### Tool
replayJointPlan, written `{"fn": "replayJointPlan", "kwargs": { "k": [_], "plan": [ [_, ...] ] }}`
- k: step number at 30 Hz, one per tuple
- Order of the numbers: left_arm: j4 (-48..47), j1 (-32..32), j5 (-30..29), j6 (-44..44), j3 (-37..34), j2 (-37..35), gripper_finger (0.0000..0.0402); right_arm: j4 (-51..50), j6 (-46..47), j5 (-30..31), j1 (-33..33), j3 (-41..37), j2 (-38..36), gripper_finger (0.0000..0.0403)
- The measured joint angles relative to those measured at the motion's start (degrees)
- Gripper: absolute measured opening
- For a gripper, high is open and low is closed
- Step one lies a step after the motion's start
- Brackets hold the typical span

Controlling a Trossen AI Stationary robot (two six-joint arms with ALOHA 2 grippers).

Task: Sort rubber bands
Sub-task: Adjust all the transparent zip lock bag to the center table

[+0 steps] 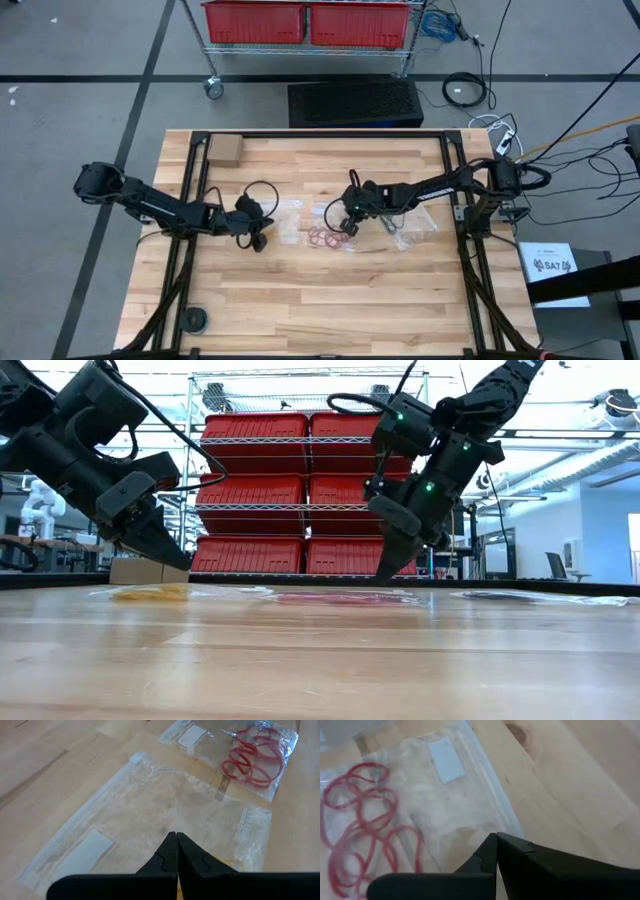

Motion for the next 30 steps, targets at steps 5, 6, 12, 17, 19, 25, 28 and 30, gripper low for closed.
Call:
{"fn": "replayJointPlan", "kwargs": {
  "k": [5, 6, 12, 17, 19, 25, 28, 30],
  "plan": [
    [-0.17, 0.00, -0.02, -0.04, 0.00, -0.01, 0.0000, -0.44, -0.39, 0.08, -0.82, 0.01, 0.61, 0.0000],
    [-0.19, 0.02, -0.02, -0.04, -0.02, 0.00, 0.0000, -0.51, -0.76, 0.05, -0.89, 0.01, 0.77, 0.0000],
    [-0.27, 0.01, -0.04, -0.06, -0.02, 0.00, 0.0000, -0.50, -2.53, -0.16, -1.96, 0.05, 1.72, 0.0000],
    [-0.41, 0.02, -0.07, -0.08, -0.02, 0.00, 0.0000, -0.20, -3.54, -1.33, -2.71, 0.05, 1.72, 0.0000],
    [-0.39, 0.02, -0.35, -0.09, -0.02, -0.01, 0.0000, 0.08, -4.31, -1.33, -3.01, 0.05, 1.72, 0.0000],
    [-0.44, 0.02, -0.35, -0.11, -0.02, -0.02, 0.0000, 1.21, -5.41, -1.64, -3.53, 0.05, 1.74, 0.0000],
    [-0.68, 0.02, -0.33, -0.11, -0.02, -0.02, 0.0000, 2.16, -6.15, -1.66, -3.74, 0.05, 1.72, 0.0000],
    [-0.76, 0.02, -0.33, -0.12, -0.02, -0.01, 0.0000, 2.93, -6.53, -1.93, -3.78, 0.05, 1.74, 0.0000]
  ]
}}
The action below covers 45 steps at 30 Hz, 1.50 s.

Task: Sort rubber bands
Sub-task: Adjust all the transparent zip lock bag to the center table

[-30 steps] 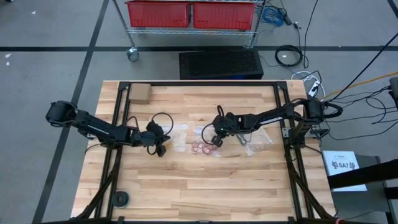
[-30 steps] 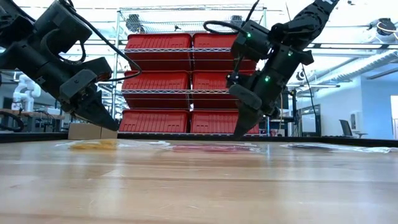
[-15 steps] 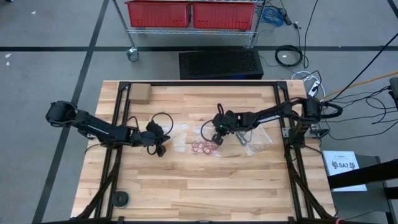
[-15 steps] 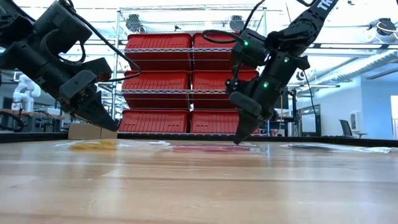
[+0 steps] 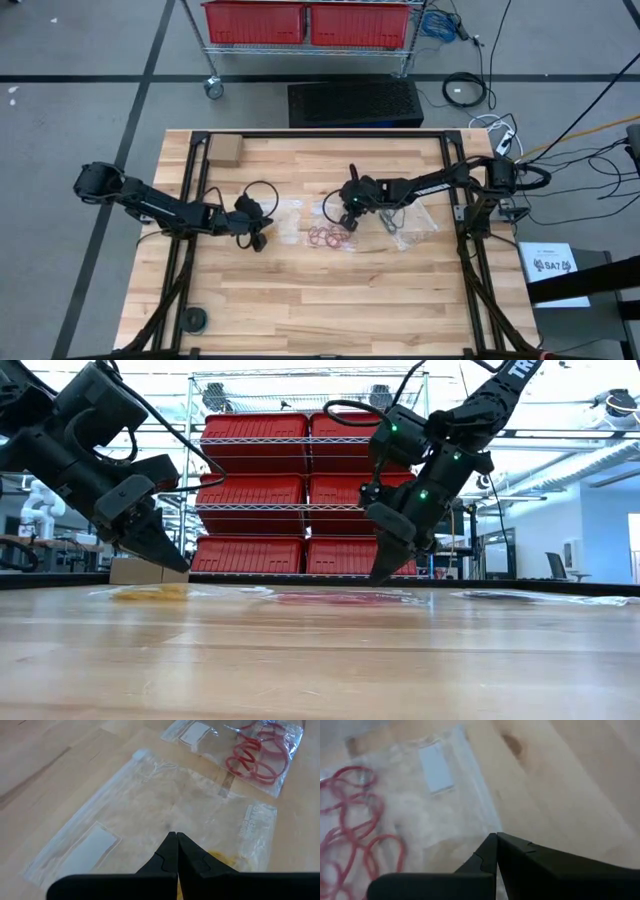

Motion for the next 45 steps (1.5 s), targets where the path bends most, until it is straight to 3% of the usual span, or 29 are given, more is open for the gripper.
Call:
{"fn": "replayJointPlan", "kwargs": {
  "k": [9, 16, 25, 45],
  "plan": [
    [-0.51, 0.00, 0.02, -0.01, 0.00, -0.01, 0.0000, -1.29, 0.20, -5.40, 2.33, 3.44, -0.17, 0.0000],
    [-0.50, 0.00, 0.04, -0.01, 0.00, -0.01, 0.0000, -7.44, 1.64, -0.77, 4.63, 4.63, -0.17, 0.0000],
    [-0.52, 0.00, 0.09, -0.01, 0.00, 0.01, 0.0000, -7.41, 3.01, -0.82, 4.98, 4.63, 2.18, 0.0000],
    [-0.92, -0.02, 0.52, 0.10, 0.00, -0.01, 0.0000, -7.15, -2.96, -2.35, 2.89, 7.02, 5.03, 0.0000]
  ]
}}
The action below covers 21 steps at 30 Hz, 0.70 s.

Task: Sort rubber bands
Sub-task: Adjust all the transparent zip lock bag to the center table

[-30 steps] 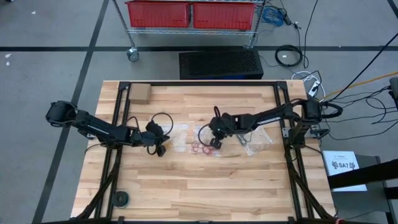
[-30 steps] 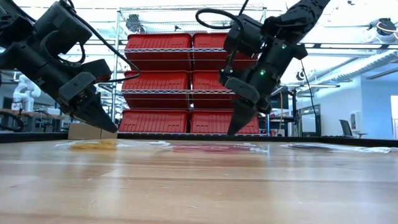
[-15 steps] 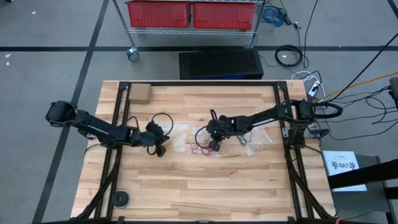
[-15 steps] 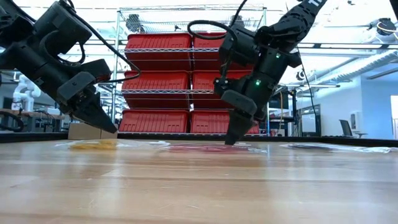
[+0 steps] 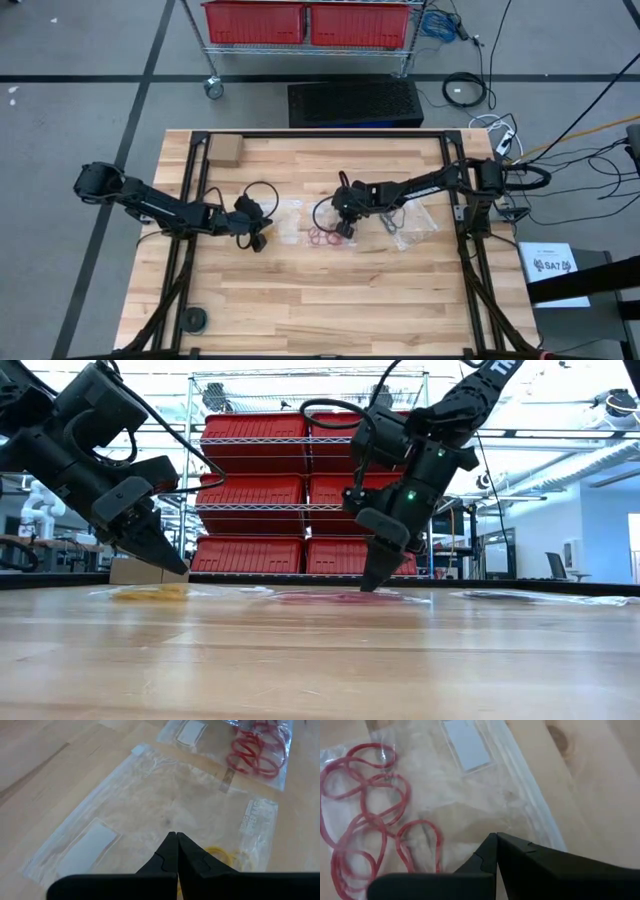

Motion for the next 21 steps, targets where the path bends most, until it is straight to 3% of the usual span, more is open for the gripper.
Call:
{"fn": "replayJointPlan", "kwargs": {
  "k": [21],
  "plan": [
    [-0.02, 0.00, 0.04, 0.00, 0.00, 0.00, 0.0000, -0.34, 7.17, 2.86, 0.14, 0.00, 0.00, 0.0000]
  ]
}}
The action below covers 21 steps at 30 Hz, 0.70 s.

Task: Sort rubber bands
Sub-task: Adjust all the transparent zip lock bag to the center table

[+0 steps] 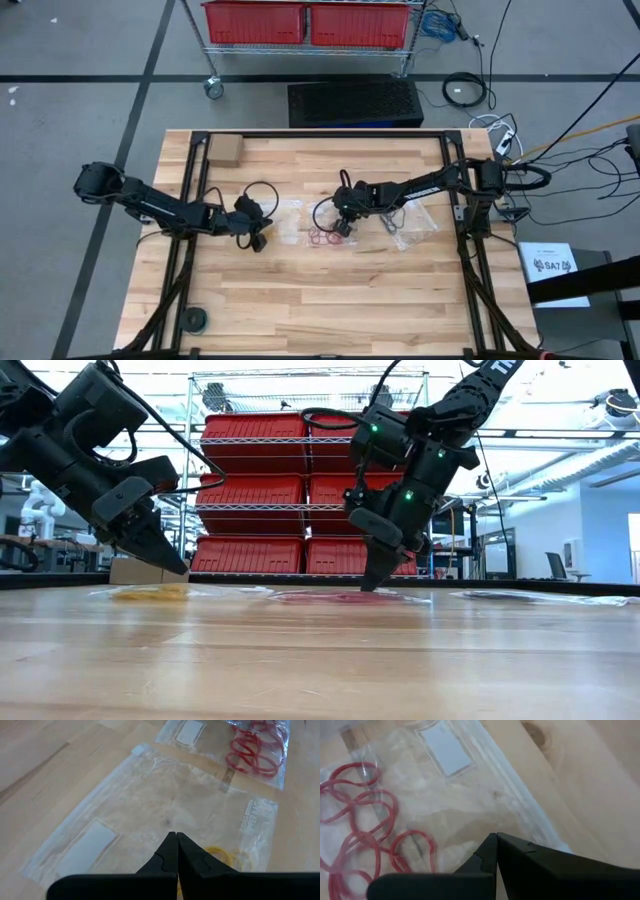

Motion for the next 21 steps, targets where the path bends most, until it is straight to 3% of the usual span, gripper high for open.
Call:
{"fn": "replayJointPlan", "kwargs": {
  "k": [9, 17, 21],
  "plan": [
    [0.00, 0.00, 0.16, -0.02, 0.00, 0.00, 0.0000, 0.20, 0.04, 0.12, 0.50, 0.00, -0.34, 0.0000],
    [-0.22, 0.00, 0.31, -0.02, 0.00, 0.00, 0.0000, 1.56, -7.75, -0.33, 2.76, 0.02, -3.27, 0.0000],
    [-1.21, 0.02, 0.33, -0.06, 0.02, 0.00, 0.0000, -3.20, -8.46, -1.38, 5.41, 0.04, -3.34, 0.0000]
  ]
}}
